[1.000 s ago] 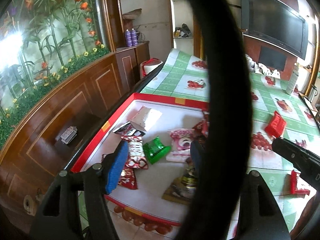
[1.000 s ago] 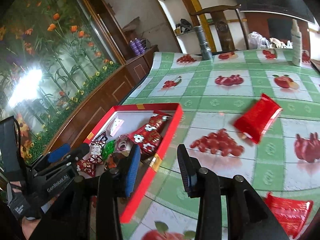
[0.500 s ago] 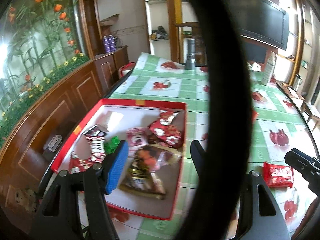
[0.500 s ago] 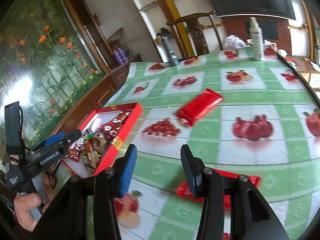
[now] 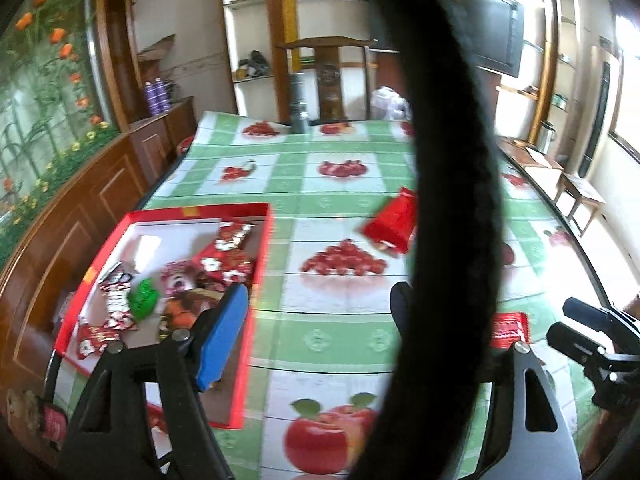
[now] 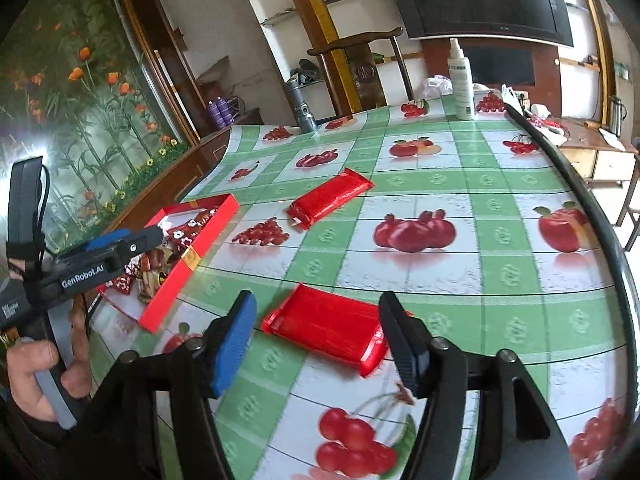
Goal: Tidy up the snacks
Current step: 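Withdraw both tools from the box toward the two red bars, then grasp one red bar with the left tool while the right tool grasps the other red bar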
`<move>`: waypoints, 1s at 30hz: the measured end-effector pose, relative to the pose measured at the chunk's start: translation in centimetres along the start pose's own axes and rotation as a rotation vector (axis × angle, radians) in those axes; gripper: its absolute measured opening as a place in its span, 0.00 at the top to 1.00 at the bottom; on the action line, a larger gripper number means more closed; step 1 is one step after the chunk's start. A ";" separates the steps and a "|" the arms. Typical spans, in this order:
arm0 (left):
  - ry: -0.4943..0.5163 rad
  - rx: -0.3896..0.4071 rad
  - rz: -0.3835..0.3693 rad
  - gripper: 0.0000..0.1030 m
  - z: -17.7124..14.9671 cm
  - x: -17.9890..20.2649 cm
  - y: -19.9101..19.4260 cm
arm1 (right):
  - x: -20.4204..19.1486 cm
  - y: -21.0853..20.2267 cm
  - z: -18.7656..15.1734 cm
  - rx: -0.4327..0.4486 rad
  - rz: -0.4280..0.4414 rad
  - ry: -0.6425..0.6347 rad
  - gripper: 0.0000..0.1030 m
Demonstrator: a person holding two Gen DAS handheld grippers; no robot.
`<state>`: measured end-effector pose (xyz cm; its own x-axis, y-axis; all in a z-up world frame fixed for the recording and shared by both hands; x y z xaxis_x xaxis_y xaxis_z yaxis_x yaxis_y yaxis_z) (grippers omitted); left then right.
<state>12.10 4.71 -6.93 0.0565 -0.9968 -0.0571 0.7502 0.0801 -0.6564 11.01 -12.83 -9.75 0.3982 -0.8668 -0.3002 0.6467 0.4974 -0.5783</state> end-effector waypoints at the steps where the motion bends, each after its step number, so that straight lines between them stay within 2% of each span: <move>1: 0.011 -0.001 -0.007 0.27 0.1 0.5 0.1 | 0.2 0.0 -0.1 -0.006 0.003 -0.007 0.33; 9: 0.042 -0.017 -0.042 0.27 0.7 2.7 0.8 | -0.1 0.0 -0.6 -0.027 0.018 -0.065 0.32; 19: 0.069 -0.040 -0.078 0.27 1.2 3.5 1.8 | -0.9 0.6 -0.9 -0.052 0.051 -0.125 0.31; 30: 0.138 -0.081 -0.142 0.27 2.2 5.6 4.6 | -1.6 3.0 -1.3 -0.135 0.080 -0.239 0.27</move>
<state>17.29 -0.56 -8.61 -0.1411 -0.9883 -0.0582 0.6884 -0.0557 -0.7232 11.45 -9.97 -11.97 0.5973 -0.7836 -0.1710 0.5205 0.5409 -0.6607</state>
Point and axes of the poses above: each gripper's, at about its wrist camera, not at the fingertips, and y roughly the way its jaws point, x to its right, z to its top, the point moved 10 cm from there along y, roughly the way its jaws point, and after that the axes turned 1 degree about x, right-handed, at the moved point
